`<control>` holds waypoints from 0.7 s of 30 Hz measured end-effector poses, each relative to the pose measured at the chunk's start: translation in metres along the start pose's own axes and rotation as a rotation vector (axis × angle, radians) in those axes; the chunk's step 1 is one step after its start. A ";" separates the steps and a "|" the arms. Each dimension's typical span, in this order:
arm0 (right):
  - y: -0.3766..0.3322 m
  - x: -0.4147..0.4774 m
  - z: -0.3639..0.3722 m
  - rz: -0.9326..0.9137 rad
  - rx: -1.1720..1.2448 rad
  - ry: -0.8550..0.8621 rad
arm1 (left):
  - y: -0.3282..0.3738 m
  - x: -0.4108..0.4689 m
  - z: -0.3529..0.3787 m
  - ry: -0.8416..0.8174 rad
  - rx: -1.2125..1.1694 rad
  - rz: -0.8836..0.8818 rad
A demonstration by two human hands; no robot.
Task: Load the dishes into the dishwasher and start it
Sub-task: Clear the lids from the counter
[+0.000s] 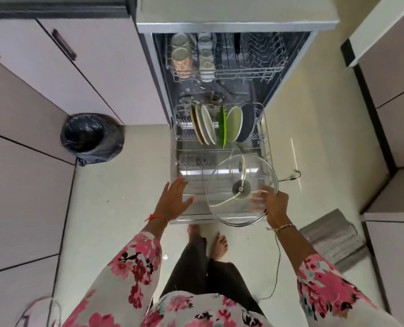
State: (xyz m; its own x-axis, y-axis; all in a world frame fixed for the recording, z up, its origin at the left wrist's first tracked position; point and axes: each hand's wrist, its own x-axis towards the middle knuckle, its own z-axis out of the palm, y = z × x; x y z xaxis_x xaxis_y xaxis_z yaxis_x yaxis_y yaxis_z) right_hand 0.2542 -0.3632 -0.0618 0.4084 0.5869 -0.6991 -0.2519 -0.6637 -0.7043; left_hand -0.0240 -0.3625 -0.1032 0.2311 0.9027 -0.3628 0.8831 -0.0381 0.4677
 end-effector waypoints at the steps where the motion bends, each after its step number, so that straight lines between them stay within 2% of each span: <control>1: -0.002 0.007 -0.001 -0.006 -0.005 0.015 | 0.003 0.007 0.004 -0.011 -0.012 0.005; 6: -0.014 0.047 0.018 -0.053 -0.092 0.123 | 0.001 0.044 0.028 -0.065 0.008 0.038; 14: -0.007 0.135 0.073 -0.468 -0.585 0.233 | -0.042 0.115 0.093 -0.190 0.131 0.060; 18: -0.004 0.170 0.071 -0.579 -0.565 0.271 | -0.049 0.146 0.135 -0.271 0.155 0.117; 21: -0.016 0.183 0.054 -0.589 -0.489 0.310 | -0.041 0.166 0.162 -0.302 0.156 0.162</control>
State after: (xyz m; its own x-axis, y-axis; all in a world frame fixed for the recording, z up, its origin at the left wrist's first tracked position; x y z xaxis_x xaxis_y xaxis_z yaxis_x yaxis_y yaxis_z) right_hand 0.2859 -0.2200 -0.1855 0.5959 0.7947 -0.1160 0.4599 -0.4561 -0.7619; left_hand 0.0444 -0.2802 -0.3135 0.4623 0.7133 -0.5267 0.8716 -0.2561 0.4181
